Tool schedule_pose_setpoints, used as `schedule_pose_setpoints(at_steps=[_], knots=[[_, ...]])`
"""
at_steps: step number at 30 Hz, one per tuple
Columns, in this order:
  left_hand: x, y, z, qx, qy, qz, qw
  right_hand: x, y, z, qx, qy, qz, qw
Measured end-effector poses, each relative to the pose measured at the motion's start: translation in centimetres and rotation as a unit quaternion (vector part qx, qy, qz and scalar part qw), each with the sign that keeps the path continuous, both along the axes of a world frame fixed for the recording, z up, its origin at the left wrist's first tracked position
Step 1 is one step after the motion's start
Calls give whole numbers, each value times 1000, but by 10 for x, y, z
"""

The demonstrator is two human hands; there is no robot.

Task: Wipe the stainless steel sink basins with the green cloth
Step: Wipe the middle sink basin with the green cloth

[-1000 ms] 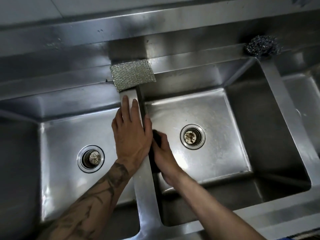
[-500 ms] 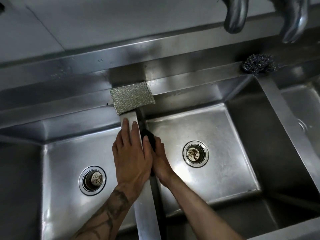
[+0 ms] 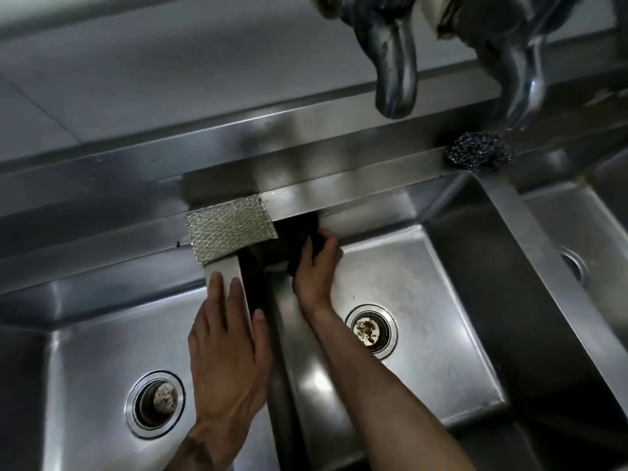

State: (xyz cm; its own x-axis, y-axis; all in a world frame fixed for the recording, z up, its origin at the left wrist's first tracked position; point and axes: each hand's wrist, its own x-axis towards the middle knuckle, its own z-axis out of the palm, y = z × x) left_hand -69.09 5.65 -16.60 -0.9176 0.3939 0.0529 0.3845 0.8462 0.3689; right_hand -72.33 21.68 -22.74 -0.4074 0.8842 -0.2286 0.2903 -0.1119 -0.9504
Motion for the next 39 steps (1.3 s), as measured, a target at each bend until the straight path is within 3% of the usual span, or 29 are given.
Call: schedule_pose_setpoints(at_steps=[3, 6, 13, 16, 24, 30, 35, 39], knots=[[0, -1, -1, 12, -2, -1, 1000, 19, 57, -7, 39, -5, -99, 994], [0, 1, -1, 28, -5, 3, 1000, 26, 103, -9, 3, 18, -186, 982], [0, 4, 1, 31, 5, 8, 999, -17, 18, -7, -67, 40, -103, 992], [0, 6, 3, 29, 7, 10, 1000, -19, 33, -8, -52, 47, -148, 987], [0, 9, 5, 21, 15, -5, 1000, 34, 191, -25, 0, 35, -258, 966], [0, 9, 5, 7, 20, -16, 1000, -2, 151, -25, -45, 30, -297, 953], [2, 10, 5, 23, 32, -19, 999, -10, 111, -19, -111, 37, -262, 958], [-10, -10, -18, -44, 25, -76, 996, 14, 188, -1, -134, 70, -392, 907]])
